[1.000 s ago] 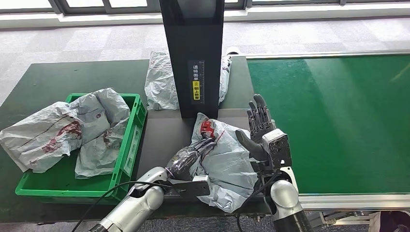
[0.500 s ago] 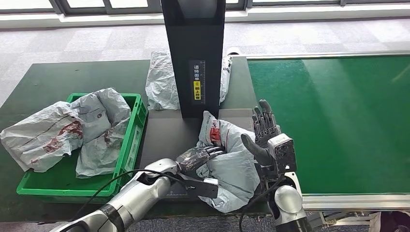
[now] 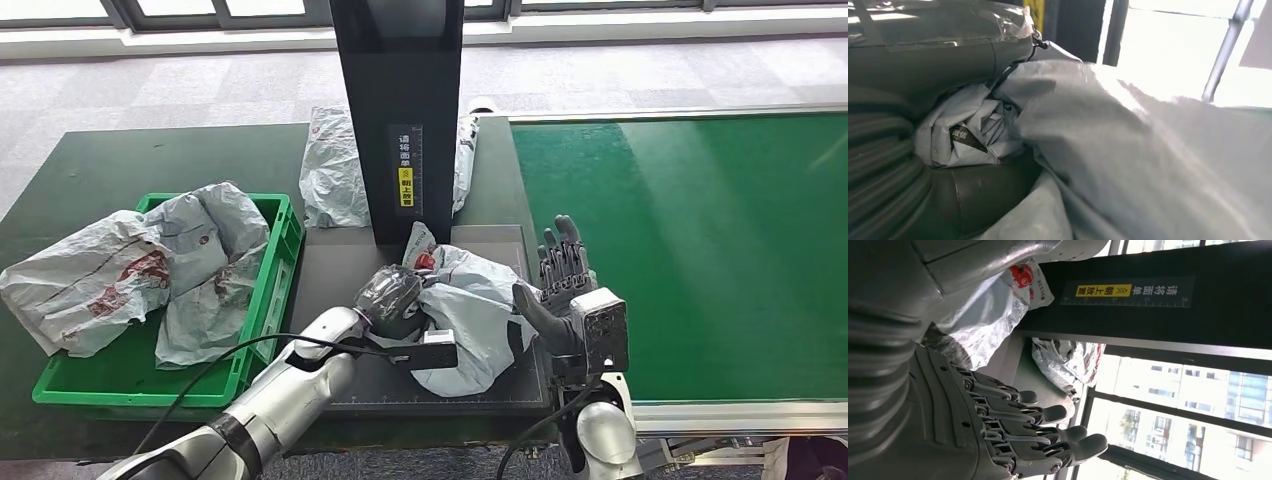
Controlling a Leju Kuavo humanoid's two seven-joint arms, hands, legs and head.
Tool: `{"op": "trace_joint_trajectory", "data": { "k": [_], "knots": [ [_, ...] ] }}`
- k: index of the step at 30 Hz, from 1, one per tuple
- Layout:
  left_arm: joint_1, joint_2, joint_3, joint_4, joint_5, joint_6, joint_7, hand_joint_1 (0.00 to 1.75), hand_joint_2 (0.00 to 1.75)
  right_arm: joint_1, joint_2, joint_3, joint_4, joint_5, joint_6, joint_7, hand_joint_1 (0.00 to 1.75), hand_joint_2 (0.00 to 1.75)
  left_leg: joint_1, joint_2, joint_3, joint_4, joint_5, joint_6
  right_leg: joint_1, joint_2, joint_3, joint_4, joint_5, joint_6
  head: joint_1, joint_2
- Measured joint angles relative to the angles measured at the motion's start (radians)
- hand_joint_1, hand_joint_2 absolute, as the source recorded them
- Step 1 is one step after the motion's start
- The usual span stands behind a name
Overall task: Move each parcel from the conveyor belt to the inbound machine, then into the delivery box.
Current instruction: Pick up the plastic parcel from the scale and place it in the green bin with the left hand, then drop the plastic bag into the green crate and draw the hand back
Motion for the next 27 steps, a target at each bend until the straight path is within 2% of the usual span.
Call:
{"op": "trace_joint_trajectory", "data": {
  "k": [3,5,11,14,21,27],
  "knots": [
    [0.0,0.0,0.054,-0.08,-0.021,0.14,0.036,1.75,1.75,0.002,0.008,-0.006,-0.008,-0.005,-0.024,-0.001,0.0,1.75,0.0,0.0,-0.001,0.0,0.0,0.0,0.0,0.001,-0.001,0.0,0.0,0.0,0.0,0.0],
    [-0.013,0.006,0.099,-0.151,-0.05,0.201,0.063,1.75,1.75,0.002,0.011,-0.011,-0.011,-0.014,-0.043,-0.005,0.0,1.75,0.0,0.0,-0.001,0.0,0.0,0.0,0.0,0.001,-0.001,0.0,0.0,0.0,0.0,0.0],
    [-0.052,0.037,0.235,-0.33,-0.152,0.281,0.105,1.75,1.75,0.021,0.012,-0.034,-0.028,-0.048,-0.087,-0.015,0.0,1.75,0.0,0.0,-0.001,0.0,0.0,0.0,0.0,0.001,-0.001,0.0,0.0,0.0,0.0,0.0],
    [-0.074,0.063,0.296,-0.387,-0.202,0.289,0.129,1.75,1.75,0.04,0.011,-0.051,-0.043,-0.06,-0.091,-0.019,0.0,1.75,0.0,0.001,-0.001,0.0,0.0,0.0,0.0,0.001,-0.001,0.0,0.0,0.0,0.0,0.0],
    [-0.13,0.147,0.42,-0.399,-0.346,0.309,0.242,1.75,1.75,0.048,0.012,-0.077,-0.06,-0.063,-0.084,-0.005,0.0,1.75,0.0,0.003,-0.001,0.0,0.001,-0.001,0.0,0.003,-0.001,0.001,0.0,0.0,0.0,0.0],
    [-0.153,0.218,0.515,-0.326,-0.349,0.362,0.223,1.75,1.75,0.046,0.014,-0.1,-0.072,-0.048,-0.077,0.012,0.0,1.75,0.0,0.004,0.0,0.0,0.001,-0.002,0.001,0.004,-0.002,0.001,0.001,-0.002,0.0,0.0]
  ]
}}
